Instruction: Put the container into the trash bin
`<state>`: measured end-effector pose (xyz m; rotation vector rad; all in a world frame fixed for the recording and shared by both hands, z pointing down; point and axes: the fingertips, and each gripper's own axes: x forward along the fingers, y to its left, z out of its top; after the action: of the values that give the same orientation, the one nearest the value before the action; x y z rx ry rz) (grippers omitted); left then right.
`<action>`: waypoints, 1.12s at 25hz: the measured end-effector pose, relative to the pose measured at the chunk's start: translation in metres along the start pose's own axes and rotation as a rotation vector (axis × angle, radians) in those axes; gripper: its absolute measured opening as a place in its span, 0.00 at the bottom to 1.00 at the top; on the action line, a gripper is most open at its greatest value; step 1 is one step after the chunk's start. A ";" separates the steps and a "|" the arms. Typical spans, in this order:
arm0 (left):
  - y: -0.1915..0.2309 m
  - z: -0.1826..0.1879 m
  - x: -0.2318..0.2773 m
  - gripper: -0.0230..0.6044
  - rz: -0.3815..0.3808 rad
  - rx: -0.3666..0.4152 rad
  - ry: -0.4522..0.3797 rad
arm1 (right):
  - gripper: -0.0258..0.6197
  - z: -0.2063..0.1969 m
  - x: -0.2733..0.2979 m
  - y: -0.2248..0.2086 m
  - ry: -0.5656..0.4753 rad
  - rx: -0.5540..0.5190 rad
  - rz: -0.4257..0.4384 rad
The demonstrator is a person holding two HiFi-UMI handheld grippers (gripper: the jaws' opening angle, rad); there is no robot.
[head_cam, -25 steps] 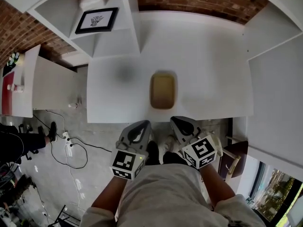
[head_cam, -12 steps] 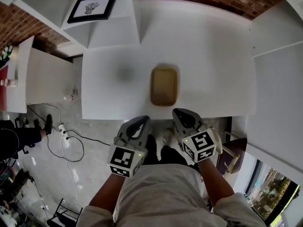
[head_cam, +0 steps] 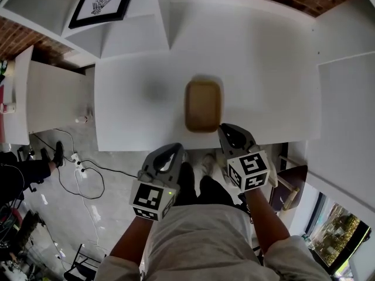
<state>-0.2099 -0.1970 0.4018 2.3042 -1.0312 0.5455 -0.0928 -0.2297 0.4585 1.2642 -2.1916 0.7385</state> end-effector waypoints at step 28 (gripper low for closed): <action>0.028 -0.021 0.019 0.07 -0.012 -0.055 0.061 | 0.20 -0.020 0.055 -0.038 0.086 0.155 -0.067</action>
<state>-0.2225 -0.2093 0.4372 2.2306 -0.9907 0.5720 -0.0805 -0.2661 0.5172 1.3487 -2.0461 0.9329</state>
